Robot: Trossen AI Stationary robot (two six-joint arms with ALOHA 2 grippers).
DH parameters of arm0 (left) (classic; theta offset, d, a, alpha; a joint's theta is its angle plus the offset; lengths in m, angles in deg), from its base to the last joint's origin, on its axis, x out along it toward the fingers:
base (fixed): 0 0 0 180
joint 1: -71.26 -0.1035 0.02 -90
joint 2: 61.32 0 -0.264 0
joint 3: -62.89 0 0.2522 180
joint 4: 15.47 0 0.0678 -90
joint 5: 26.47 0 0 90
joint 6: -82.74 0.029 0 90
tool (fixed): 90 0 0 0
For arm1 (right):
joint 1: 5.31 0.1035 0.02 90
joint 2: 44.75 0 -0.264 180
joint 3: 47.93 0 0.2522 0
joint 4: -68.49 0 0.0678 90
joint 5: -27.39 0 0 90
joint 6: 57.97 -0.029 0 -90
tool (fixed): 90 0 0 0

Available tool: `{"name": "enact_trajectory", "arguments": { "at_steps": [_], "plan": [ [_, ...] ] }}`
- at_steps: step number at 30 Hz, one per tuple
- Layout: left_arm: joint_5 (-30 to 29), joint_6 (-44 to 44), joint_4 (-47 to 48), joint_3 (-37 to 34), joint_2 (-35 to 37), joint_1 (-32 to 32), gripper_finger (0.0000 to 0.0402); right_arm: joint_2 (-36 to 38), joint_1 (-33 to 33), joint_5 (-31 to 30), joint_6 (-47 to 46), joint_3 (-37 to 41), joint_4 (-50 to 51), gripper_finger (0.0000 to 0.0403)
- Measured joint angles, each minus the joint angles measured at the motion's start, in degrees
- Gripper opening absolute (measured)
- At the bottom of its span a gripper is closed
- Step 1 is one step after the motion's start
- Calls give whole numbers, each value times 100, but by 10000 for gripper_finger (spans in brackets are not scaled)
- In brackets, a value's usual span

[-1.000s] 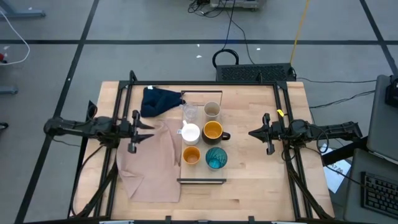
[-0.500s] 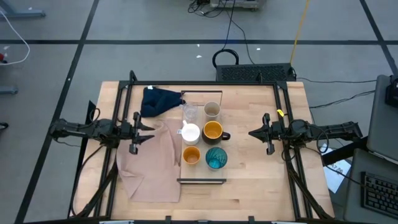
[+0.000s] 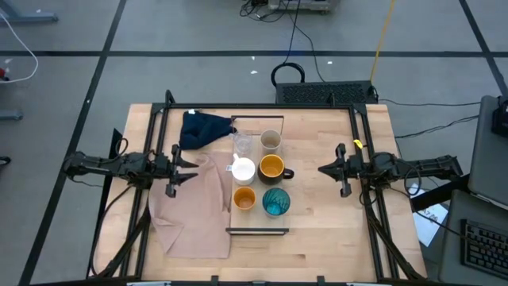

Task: Stack small to large cups/mugs on shelf
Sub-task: Return to Home Position

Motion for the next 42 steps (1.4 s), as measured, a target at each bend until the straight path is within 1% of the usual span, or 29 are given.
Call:
{"name": "enact_trajectory", "arguments": {
  "at_steps": [4,9,15,39,42],
  "plan": [
    [-17,-51,7,1,0,0,138,68,0,-28,304,0,-84,0],
    [-28,-29,15,1,0,0,138,121,0,-60,112,0,31,0],
    [-39,-35,24,1,0,0,138,122,-1,166,-220,0,410,0],
    [-89,-148,31,1,0,0,138,122,-2,163,12,0,356,0],
    [-86,-6,32,1,0,0,129,122,-2,161,101,0,356,0]
  ]
}}
